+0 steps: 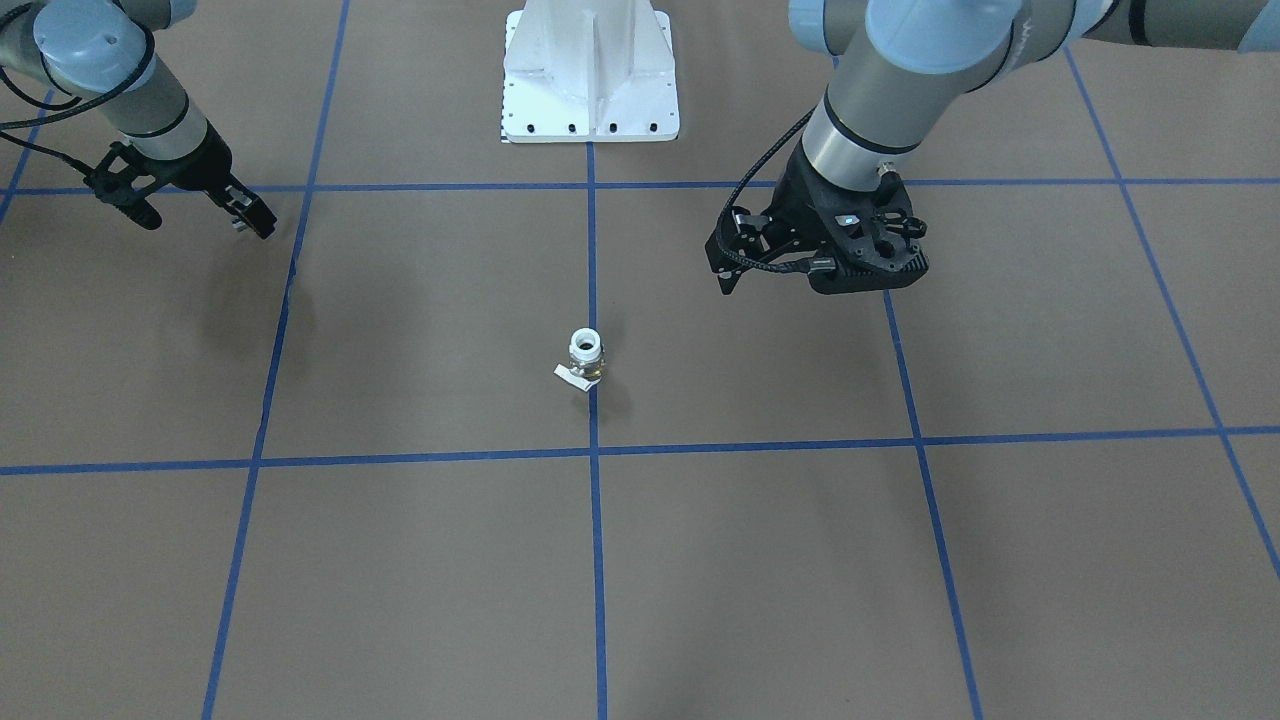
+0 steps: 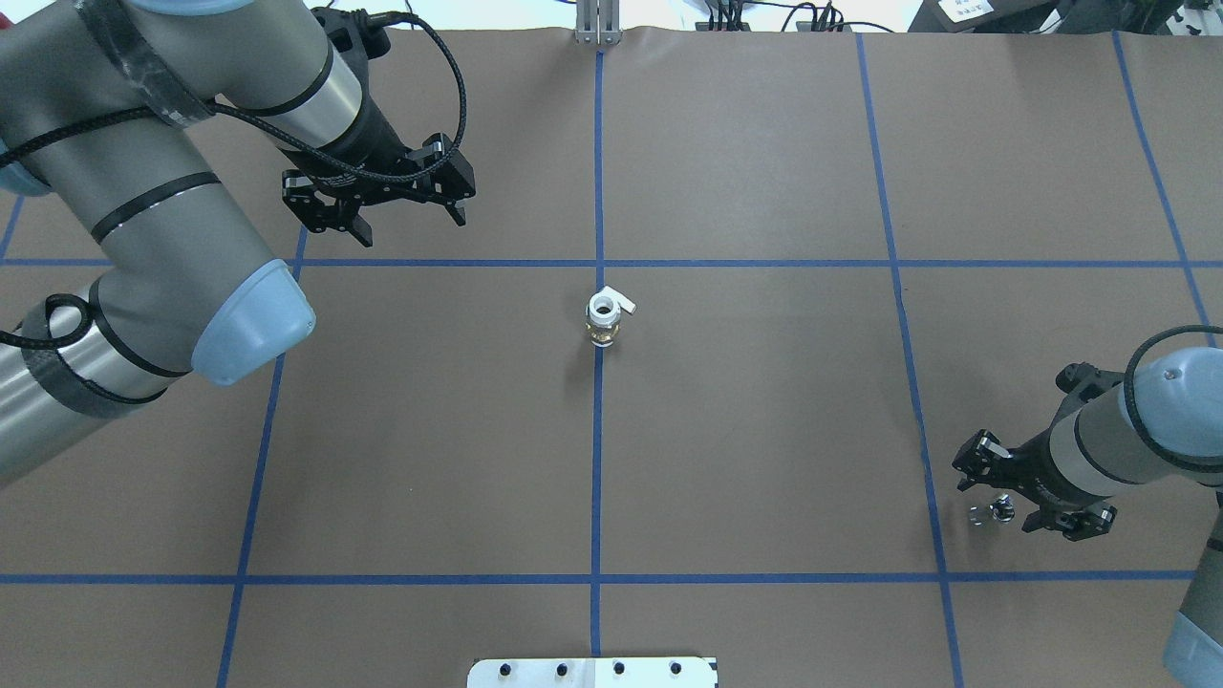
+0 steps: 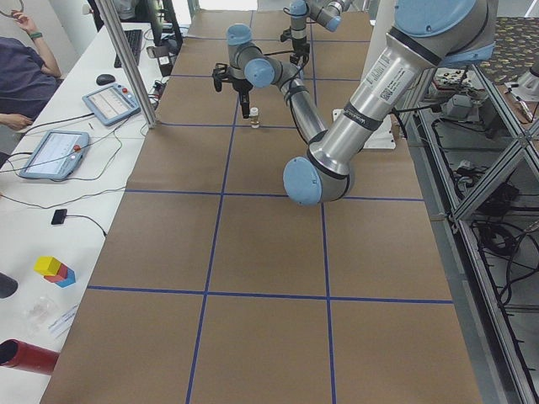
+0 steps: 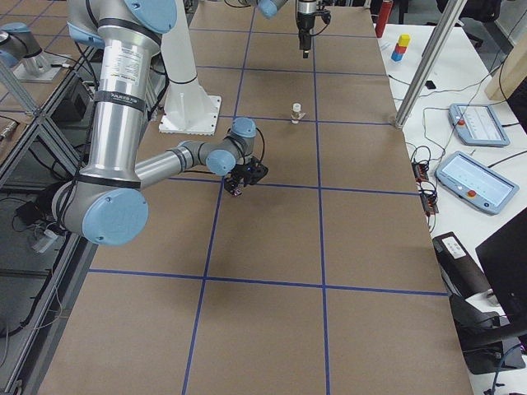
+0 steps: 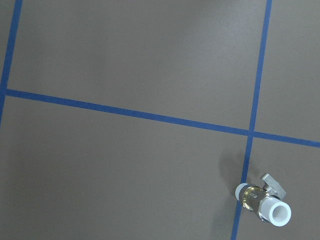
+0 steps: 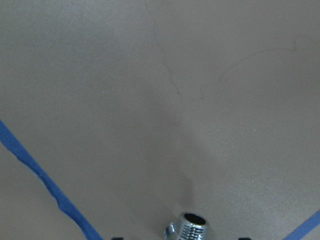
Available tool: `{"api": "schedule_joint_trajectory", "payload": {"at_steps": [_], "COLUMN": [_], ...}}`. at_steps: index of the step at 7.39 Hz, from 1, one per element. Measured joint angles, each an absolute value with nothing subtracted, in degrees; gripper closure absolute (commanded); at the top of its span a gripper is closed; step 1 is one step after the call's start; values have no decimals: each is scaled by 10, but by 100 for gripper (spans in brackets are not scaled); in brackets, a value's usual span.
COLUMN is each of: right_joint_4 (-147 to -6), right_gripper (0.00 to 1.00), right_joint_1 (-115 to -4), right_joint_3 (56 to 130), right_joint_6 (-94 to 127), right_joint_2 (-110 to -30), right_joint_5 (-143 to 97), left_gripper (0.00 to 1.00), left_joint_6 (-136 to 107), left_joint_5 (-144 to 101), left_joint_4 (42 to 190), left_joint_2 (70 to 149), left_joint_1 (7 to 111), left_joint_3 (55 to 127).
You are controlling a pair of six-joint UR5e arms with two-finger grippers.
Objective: Assemble PPR valve and pipe with both arms
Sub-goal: 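Close the right gripper on the chrome fitting and lift it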
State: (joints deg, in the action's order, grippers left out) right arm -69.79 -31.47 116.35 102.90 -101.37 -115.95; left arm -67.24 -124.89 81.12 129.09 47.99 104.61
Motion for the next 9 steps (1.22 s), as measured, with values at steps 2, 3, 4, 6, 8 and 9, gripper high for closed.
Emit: {"api": "schedule_joint_trajectory", "payload": {"at_steps": [2,3,4,6,8,9], "right_joint_4": [-698,-698,-698,-698,-698,-698], "right_gripper": [35,38,40,86,100,100], "right_joint_1": [-314,-314,-314,-311,-310,-310], "right_joint_3": [1165,1165,1166,1167,1167,1167], "right_joint_6": [1030,1031,1031,1040,1044,1045], "right_joint_2": [-1013,-1012,-1012,-1011,-1011,-1011], "right_joint_5": [-1161,-1161,-1161,-1161,-1161,-1160], "left_gripper": [0,0,0,0,0,0], "left_joint_6": [-672,-672,-672,-672,-672,-672], "left_joint_5": [-1249,-1249,-1249,-1249,-1249,-1249], "left_joint_4": [811,811,811,811,811,811], "left_joint_2": [1290,1290,1290,1291,1291,1291], "left_joint_1": [480,480,480,480,480,480], "left_joint_3": [1046,1046,1046,1046,1045,1045]}}
